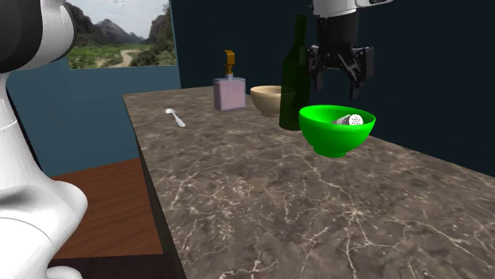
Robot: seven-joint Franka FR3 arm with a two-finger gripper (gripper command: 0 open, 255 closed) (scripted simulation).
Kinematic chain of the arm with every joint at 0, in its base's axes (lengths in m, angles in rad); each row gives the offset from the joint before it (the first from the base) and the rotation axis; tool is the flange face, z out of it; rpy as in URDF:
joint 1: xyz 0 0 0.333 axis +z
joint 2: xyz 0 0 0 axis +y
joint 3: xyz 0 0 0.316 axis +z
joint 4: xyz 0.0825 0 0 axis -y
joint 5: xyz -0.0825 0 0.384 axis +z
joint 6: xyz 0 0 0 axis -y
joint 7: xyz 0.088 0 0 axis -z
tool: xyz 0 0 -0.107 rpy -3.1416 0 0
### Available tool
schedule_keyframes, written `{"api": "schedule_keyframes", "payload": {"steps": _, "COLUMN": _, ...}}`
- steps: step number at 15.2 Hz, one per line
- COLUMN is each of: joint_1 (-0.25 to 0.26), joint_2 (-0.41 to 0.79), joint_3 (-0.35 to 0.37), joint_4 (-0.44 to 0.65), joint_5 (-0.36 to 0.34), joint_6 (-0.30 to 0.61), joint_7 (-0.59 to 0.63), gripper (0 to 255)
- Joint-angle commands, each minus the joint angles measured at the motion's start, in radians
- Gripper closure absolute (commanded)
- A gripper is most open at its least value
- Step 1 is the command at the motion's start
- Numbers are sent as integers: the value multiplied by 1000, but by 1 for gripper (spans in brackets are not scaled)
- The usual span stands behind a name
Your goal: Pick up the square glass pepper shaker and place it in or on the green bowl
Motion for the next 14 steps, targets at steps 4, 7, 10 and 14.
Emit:
{"api": "schedule_keyframes", "payload": {"steps": 4, "joint_1": -1, "joint_2": 8, "joint_3": -1, "joint_4": 78, "joint_5": -3, "joint_6": -70, "joint_7": 3, "gripper": 0}}
{"api": "schedule_keyframes", "payload": {"steps": 7, "joint_1": 0, "joint_2": 22, "joint_3": -1, "joint_4": 157, "joint_5": -7, "joint_6": -137, "joint_7": 6, "gripper": 0}}
{"api": "schedule_keyframes", "payload": {"steps": 10, "joint_1": 0, "joint_2": 22, "joint_3": -1, "joint_4": 157, "joint_5": -7, "joint_6": -137, "joint_7": 6, "gripper": 0}}
{"api": "schedule_keyframes", "payload": {"steps": 14, "joint_1": 0, "joint_2": 22, "joint_3": -1, "joint_4": 157, "joint_5": -7, "joint_6": -136, "joint_7": 6, "gripper": 0}}
